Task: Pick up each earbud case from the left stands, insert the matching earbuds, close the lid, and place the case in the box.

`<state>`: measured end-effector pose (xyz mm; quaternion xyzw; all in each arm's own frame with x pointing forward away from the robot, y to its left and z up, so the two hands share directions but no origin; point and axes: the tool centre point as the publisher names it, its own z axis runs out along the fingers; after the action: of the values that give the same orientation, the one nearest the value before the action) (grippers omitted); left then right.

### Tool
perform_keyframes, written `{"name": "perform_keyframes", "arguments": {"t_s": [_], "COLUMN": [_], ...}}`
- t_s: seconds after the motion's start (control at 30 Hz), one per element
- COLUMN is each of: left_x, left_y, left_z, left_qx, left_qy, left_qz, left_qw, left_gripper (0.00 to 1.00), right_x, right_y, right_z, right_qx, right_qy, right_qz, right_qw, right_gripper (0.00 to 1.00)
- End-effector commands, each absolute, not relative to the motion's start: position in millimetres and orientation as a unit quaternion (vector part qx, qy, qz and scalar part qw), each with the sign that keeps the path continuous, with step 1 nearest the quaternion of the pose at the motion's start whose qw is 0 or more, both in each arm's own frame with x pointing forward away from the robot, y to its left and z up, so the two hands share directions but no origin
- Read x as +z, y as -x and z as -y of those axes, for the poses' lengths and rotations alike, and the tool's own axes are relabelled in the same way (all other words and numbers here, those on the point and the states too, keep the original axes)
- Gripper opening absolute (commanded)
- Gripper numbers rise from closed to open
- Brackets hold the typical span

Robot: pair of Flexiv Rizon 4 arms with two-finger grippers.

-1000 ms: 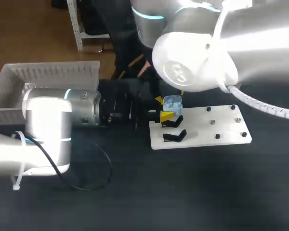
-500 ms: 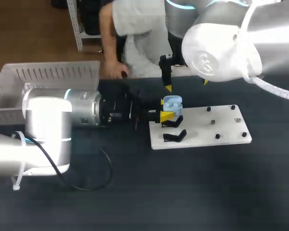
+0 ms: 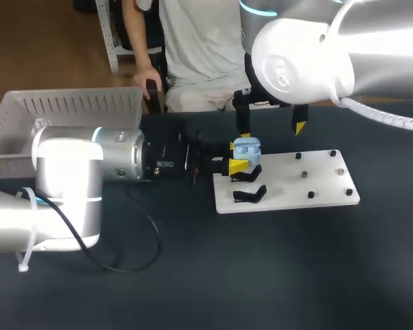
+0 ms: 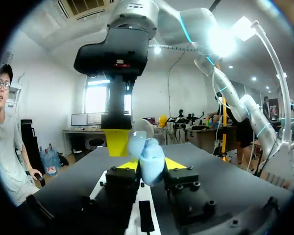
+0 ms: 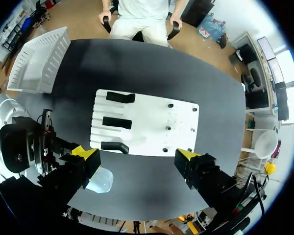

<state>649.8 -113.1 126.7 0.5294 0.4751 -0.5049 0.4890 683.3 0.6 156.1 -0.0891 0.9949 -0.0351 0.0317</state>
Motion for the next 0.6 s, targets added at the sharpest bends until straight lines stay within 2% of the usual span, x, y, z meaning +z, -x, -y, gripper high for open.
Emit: {"name": "perform_keyframes", "arguments": {"t_s": [0.03, 0.17, 0.43, 0.6], "left_x": [126.3, 126.3, 126.3, 139.2], "left_y": [-648.2, -648.2, -648.2, -661.8], "left_z": [113.6, 113.6, 113.6, 64.1], "left_qx": [-0.502, -0.502, -0.502, -0.448], "left_qy": [-0.528, -0.528, -0.528, -0.527], "left_qz": [-0.476, -0.476, -0.476, -0.512], "left_qw": [0.493, 0.493, 0.493, 0.510], "left_gripper": [0.00, 0.00, 0.00, 0.00], "right_x": [158.3, 159.2, 196.1, 208.2], "right_y": [-667.3, -662.5, -673.3, -673.7], "right_z": [1.7, 3.0, 36.2, 60.8], "right_qx": [-0.032, -0.027, -0.017, 0.006], "right_qy": [0.093, 0.092, 0.013, -0.020], "right_qz": [-0.995, -0.995, -0.990, -0.988], "right_qw": [0.028, 0.025, 0.138, 0.153], "right_gripper": [1.00, 1.00, 1.00, 1.00]}}
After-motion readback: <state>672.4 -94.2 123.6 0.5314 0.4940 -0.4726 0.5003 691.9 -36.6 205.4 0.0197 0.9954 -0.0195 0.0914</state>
